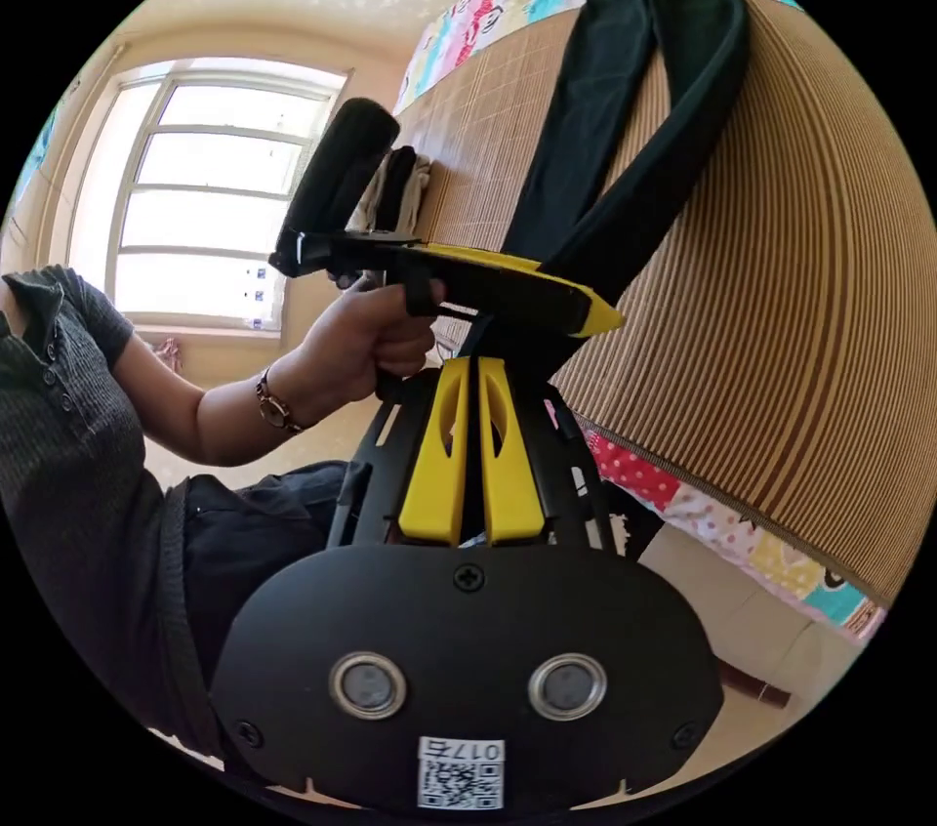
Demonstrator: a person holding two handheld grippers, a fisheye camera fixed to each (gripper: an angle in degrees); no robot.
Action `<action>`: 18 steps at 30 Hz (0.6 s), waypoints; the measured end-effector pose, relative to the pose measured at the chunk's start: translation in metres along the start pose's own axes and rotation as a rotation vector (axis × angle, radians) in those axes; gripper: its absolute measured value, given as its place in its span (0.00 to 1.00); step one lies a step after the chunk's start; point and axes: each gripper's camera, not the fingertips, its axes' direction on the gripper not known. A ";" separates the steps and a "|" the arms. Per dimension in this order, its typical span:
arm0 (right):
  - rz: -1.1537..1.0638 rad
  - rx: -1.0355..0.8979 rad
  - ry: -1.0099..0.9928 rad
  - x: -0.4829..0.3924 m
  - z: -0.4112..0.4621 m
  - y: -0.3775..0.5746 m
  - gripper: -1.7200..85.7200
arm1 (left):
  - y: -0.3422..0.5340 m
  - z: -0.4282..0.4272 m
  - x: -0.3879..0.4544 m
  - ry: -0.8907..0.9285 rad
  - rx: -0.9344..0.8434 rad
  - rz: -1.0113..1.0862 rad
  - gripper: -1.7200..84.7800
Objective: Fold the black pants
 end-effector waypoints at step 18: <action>0.387 0.528 -0.132 0.368 -0.263 -0.383 0.16 | 0.058 -0.026 -0.103 0.202 0.110 -0.156 0.01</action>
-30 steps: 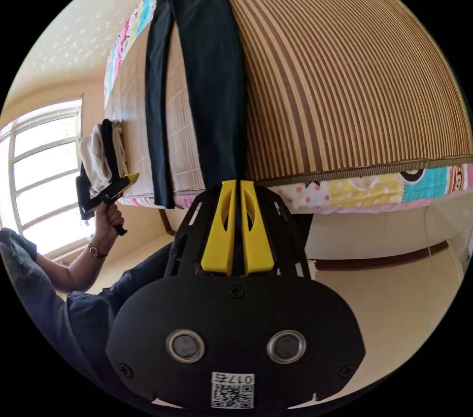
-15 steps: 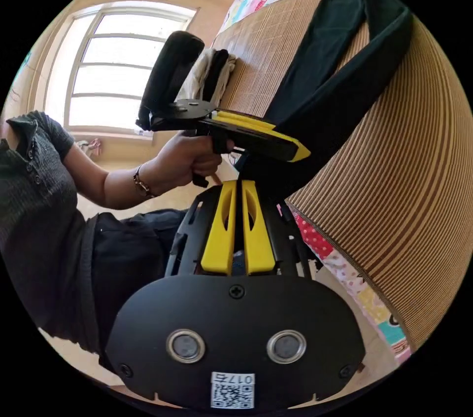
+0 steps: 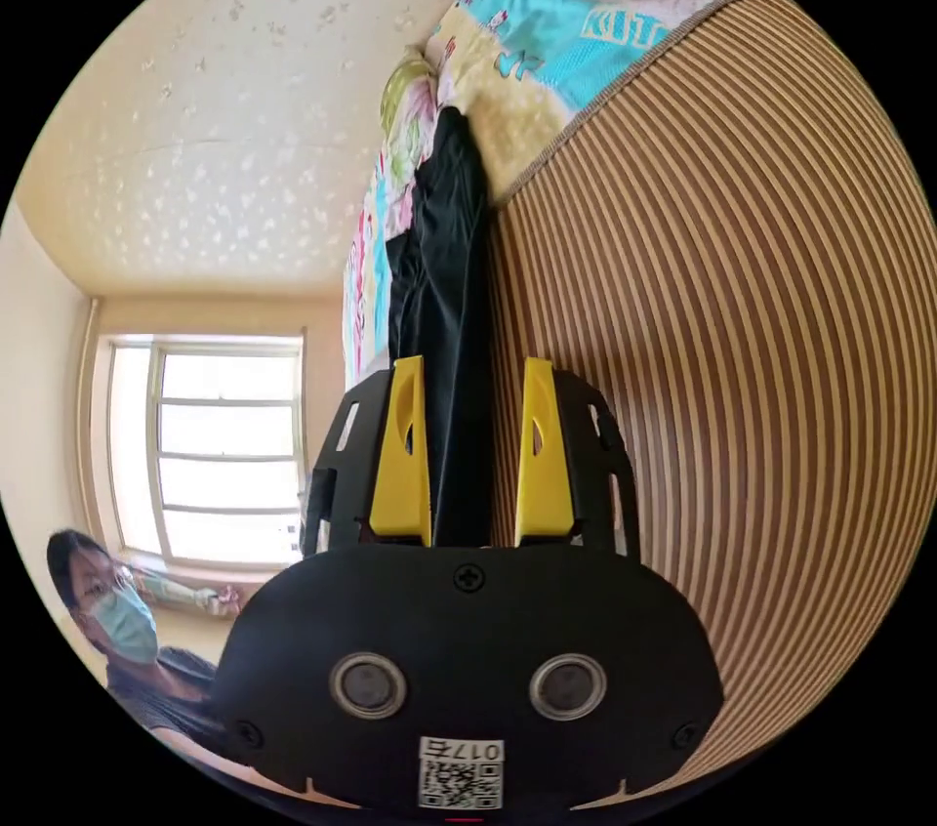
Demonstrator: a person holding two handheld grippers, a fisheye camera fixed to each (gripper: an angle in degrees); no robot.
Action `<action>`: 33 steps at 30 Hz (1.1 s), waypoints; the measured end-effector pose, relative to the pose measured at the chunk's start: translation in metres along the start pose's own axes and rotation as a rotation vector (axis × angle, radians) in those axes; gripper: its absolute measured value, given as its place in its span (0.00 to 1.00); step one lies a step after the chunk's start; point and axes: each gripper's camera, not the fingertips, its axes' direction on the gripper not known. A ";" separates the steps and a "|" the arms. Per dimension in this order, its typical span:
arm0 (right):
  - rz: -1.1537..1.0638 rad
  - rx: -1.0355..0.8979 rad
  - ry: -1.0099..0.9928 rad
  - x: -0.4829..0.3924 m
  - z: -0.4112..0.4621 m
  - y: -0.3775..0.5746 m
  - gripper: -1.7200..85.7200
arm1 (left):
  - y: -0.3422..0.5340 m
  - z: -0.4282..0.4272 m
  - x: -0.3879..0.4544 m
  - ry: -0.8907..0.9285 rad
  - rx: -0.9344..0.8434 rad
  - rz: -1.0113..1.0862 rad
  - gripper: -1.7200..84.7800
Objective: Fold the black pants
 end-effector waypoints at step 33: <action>-0.479 -0.291 0.373 -0.162 0.164 0.255 0.11 | 0.072 -0.128 -0.180 -0.047 0.139 -0.253 0.05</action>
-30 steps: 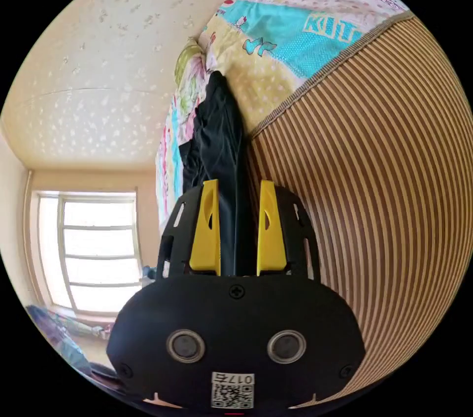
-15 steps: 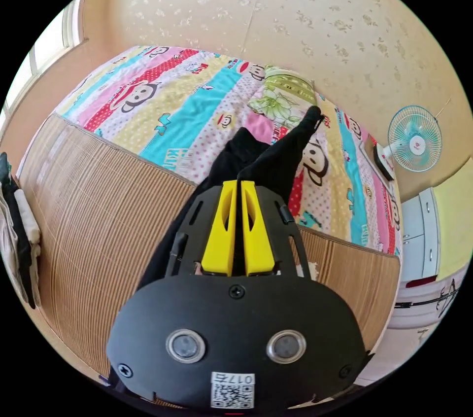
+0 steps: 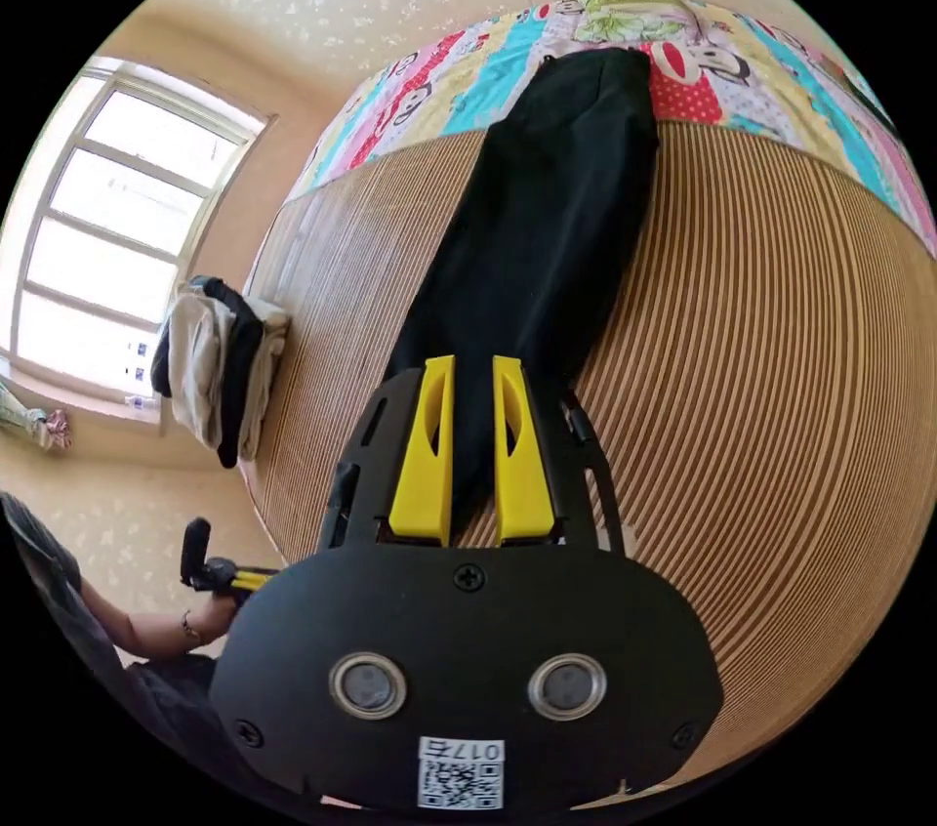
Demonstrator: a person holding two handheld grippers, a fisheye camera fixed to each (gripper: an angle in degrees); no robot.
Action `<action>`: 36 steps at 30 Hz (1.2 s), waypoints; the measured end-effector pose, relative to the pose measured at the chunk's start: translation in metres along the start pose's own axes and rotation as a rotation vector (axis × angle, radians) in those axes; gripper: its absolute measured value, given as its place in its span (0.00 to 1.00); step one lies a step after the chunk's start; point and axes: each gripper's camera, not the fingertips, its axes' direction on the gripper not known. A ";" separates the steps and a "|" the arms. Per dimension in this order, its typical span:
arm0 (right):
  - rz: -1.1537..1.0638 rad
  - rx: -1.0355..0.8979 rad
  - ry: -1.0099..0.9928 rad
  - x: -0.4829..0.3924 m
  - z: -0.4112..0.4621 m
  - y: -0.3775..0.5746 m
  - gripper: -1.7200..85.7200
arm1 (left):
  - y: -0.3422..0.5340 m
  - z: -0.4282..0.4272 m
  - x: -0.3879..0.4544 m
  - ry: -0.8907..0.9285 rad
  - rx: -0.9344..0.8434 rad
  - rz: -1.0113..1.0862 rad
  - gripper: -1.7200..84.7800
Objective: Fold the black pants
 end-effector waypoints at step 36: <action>0.430 0.025 -0.180 -0.080 0.047 0.300 0.09 | 0.005 0.008 0.000 -0.002 -0.246 0.150 0.13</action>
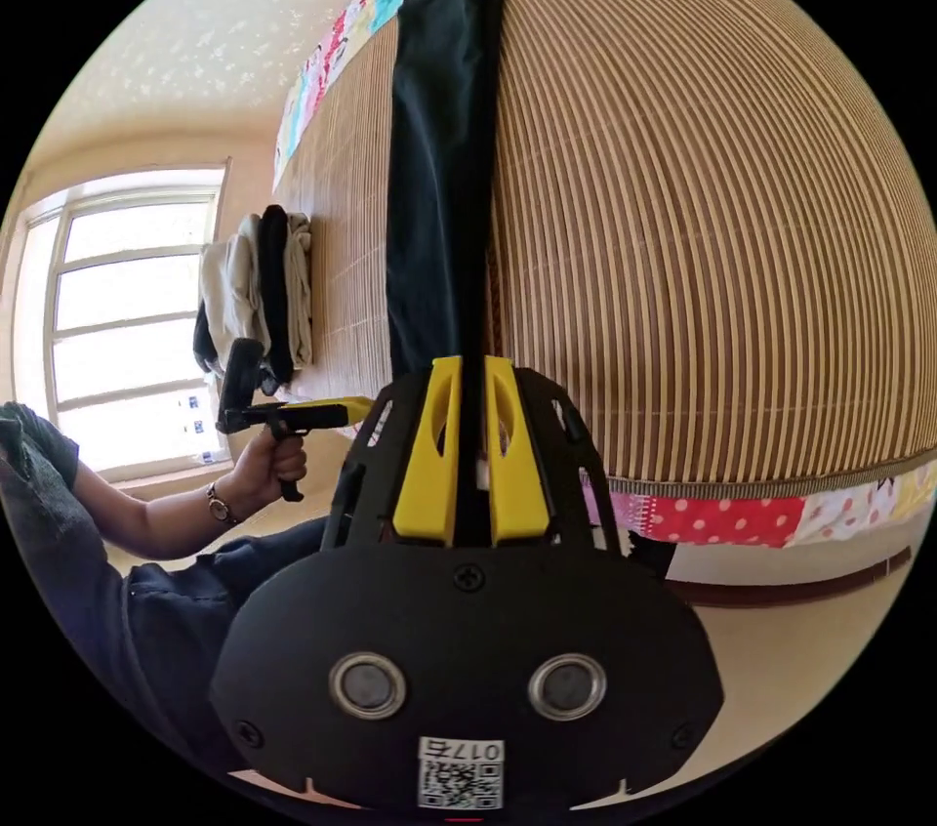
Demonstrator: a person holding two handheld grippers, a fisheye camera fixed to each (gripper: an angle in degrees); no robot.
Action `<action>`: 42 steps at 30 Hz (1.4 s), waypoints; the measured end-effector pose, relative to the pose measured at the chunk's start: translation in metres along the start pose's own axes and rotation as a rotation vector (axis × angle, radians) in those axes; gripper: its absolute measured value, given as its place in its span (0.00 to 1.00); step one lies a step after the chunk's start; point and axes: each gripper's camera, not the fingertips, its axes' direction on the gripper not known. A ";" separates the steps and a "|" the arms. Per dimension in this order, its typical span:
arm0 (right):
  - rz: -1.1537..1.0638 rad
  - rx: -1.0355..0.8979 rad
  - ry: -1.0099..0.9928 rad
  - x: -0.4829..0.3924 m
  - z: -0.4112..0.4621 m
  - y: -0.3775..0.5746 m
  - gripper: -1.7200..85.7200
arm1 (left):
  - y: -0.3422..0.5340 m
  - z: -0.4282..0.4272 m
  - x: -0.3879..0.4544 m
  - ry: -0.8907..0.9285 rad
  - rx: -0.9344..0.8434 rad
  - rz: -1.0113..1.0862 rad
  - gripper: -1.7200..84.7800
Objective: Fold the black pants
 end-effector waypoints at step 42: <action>-0.840 0.254 -0.671 -0.243 -0.223 0.114 0.04 | 0.135 -0.246 0.292 0.576 0.561 0.925 0.03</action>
